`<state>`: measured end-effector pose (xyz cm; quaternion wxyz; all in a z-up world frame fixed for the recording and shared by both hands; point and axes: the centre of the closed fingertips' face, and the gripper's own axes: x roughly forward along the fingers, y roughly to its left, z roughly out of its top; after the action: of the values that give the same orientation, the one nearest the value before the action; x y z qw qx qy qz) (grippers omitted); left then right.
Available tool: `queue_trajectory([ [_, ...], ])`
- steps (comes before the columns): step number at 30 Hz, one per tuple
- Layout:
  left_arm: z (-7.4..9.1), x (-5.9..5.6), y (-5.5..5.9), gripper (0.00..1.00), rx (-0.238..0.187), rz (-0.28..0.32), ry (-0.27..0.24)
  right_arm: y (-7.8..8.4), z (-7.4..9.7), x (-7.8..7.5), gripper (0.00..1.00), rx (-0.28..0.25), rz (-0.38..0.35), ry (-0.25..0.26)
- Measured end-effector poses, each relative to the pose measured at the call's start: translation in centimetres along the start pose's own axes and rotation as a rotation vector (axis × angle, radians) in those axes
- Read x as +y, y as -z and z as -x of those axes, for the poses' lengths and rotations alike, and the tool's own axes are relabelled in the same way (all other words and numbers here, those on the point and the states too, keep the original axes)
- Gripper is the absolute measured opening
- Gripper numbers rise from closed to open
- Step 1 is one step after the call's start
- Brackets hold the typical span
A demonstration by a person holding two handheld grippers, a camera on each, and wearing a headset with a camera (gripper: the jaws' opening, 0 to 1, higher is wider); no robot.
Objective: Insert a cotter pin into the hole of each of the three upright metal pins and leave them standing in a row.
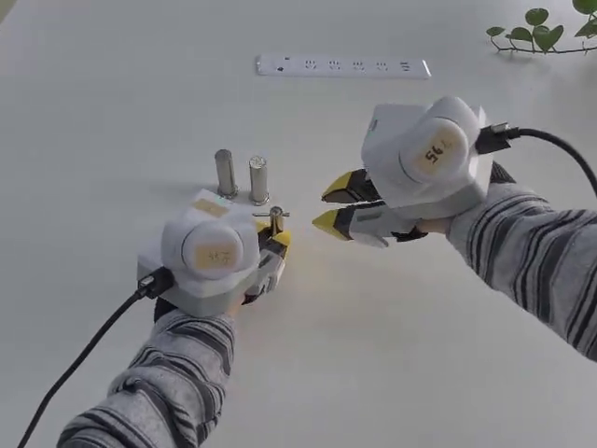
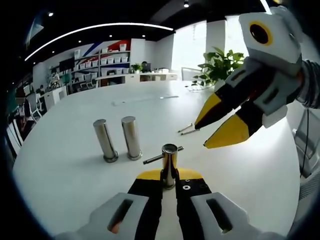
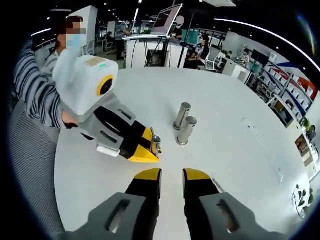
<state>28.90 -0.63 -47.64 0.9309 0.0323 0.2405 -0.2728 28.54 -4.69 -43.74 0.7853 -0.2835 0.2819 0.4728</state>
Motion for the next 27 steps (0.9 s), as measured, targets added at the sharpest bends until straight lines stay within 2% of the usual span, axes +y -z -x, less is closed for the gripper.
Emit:
queue_trajectory([
  [6,0.5,1.8,-0.3,0.05,-0.002,-0.012,-0.023,0.8,0.4,-0.3,0.17,-0.015,-0.079,0.016],
  [12,0.9,3.9,-0.6,0.05,-0.005,-0.027,-0.039,1.3,0.4,-0.2,0.23,-0.024,-0.107,0.025],
  [16,1.2,5.3,-0.4,0.05,0.006,-0.027,-0.053,1.5,0.3,-0.2,0.25,-0.025,-0.131,0.029],
  [22,1.8,6.5,-0.1,0.05,0.01,-0.026,-0.061,1.6,0.1,-0.3,0.25,-0.029,-0.162,0.034],
  [27,2.0,6.8,0.3,0.05,0.015,-0.022,-0.061,1.5,-0.1,-0.3,0.26,-0.033,-0.168,0.034],
])
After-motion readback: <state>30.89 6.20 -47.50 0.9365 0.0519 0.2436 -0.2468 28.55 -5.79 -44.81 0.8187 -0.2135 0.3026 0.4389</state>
